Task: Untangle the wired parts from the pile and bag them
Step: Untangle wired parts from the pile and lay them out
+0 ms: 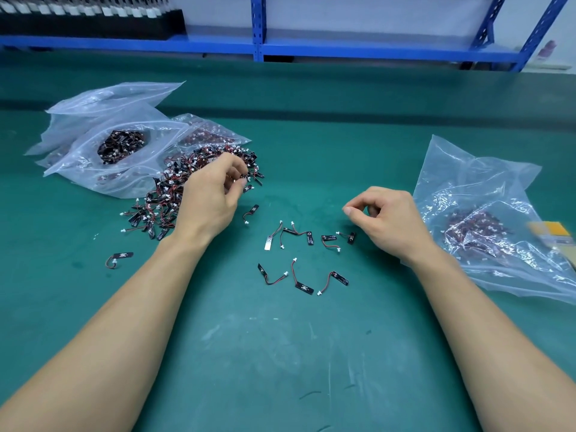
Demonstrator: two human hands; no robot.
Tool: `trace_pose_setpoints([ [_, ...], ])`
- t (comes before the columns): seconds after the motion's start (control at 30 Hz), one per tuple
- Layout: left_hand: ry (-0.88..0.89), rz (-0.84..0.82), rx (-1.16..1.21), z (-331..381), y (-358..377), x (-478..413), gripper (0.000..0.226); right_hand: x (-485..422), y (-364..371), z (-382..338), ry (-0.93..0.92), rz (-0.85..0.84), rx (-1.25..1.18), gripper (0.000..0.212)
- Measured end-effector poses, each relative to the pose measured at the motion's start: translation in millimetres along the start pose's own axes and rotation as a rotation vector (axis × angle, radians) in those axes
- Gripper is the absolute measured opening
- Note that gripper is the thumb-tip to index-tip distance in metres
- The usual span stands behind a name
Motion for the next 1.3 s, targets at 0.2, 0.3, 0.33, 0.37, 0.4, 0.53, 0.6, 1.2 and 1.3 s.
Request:
trace_pose_setpoints([
  [0.2,-0.065,-0.277,-0.284,-3,25,8,0.019,0,0,0,0.000,-0.005,0.006,0.012],
  [0.3,-0.083,-0.337,-0.360,-4,31,10,0.018,0,-1,0,0.005,-0.005,0.007,0.012],
  [0.33,-0.087,-0.347,-0.363,-4,32,11,0.015,0,-1,-1,0.004,-0.005,0.008,0.012],
  [0.37,-0.092,-0.352,-0.356,-4,32,11,0.011,0,-1,-1,0.004,-0.006,0.009,0.012],
  [0.4,-0.098,-0.353,-0.345,-5,32,11,0.008,0,-1,-1,0.005,-0.006,0.009,0.012],
  [0.53,-0.078,-0.368,-0.335,-4,35,14,0.007,0,-1,0,0.012,-0.006,0.006,0.011],
  [0.6,-0.050,-0.352,-0.327,0,34,14,0.009,1,-1,-1,0.011,-0.003,0.004,0.011],
  [1.2,0.446,-0.613,0.160,148,105,81,0.014,-7,-10,37,0.296,0.090,-0.374,0.019],
  [1.3,0.437,-0.564,0.235,149,103,78,0.024,-8,-8,37,0.299,0.087,-0.372,0.016],
])
Point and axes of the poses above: each hand's wrist, its own x-axis away from the middle knuckle, its own y-axis out of the palm, z = x × y, the point moved 9 cm from there along -x, towards the middle knuckle, and after that the axes turned 11 degrees about x, right-handed, at the moved point
